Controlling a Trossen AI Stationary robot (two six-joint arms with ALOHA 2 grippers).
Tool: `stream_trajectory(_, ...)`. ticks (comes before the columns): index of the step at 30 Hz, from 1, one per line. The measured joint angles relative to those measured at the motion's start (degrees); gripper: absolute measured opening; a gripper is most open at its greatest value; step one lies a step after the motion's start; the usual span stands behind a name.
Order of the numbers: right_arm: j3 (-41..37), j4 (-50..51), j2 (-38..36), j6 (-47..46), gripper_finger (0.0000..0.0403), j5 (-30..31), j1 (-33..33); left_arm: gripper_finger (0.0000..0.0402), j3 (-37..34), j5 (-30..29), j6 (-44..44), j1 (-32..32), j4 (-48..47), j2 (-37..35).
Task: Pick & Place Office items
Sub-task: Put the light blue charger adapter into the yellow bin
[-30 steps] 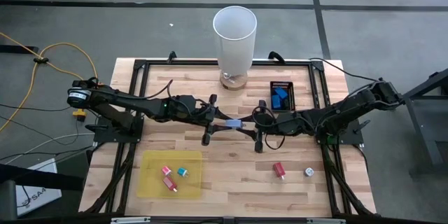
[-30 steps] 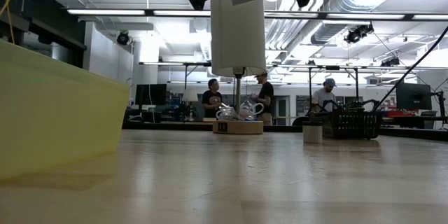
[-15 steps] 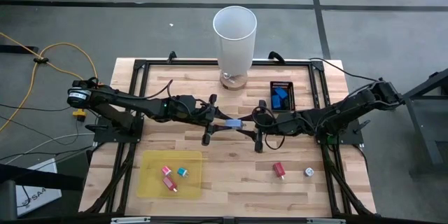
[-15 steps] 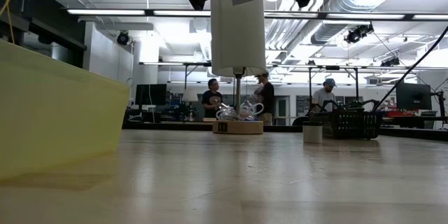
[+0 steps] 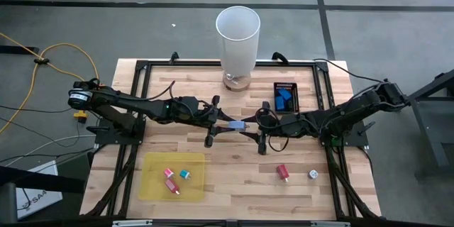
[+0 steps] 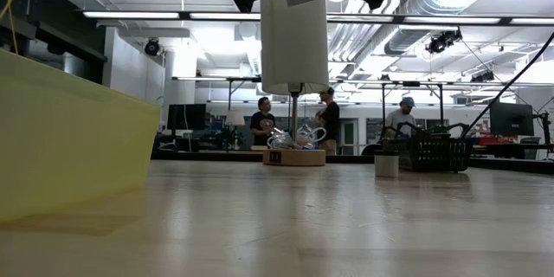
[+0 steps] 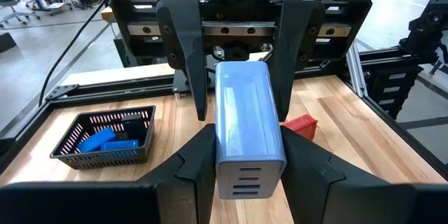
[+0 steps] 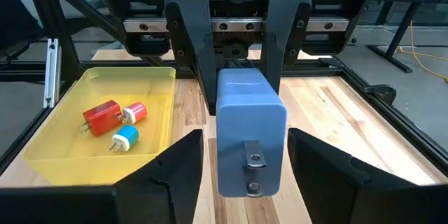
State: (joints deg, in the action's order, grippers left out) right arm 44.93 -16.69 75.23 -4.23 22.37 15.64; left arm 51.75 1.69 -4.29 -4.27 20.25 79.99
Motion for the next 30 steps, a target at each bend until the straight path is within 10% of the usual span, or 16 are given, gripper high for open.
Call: stream_trajectory(30, 0.0, 12.0, -0.3, -5.2, 0.0194, -0.1, 1.4, 0.0122, 0.0, 0.0, 0.0, -0.2, -0.3, 0.0)
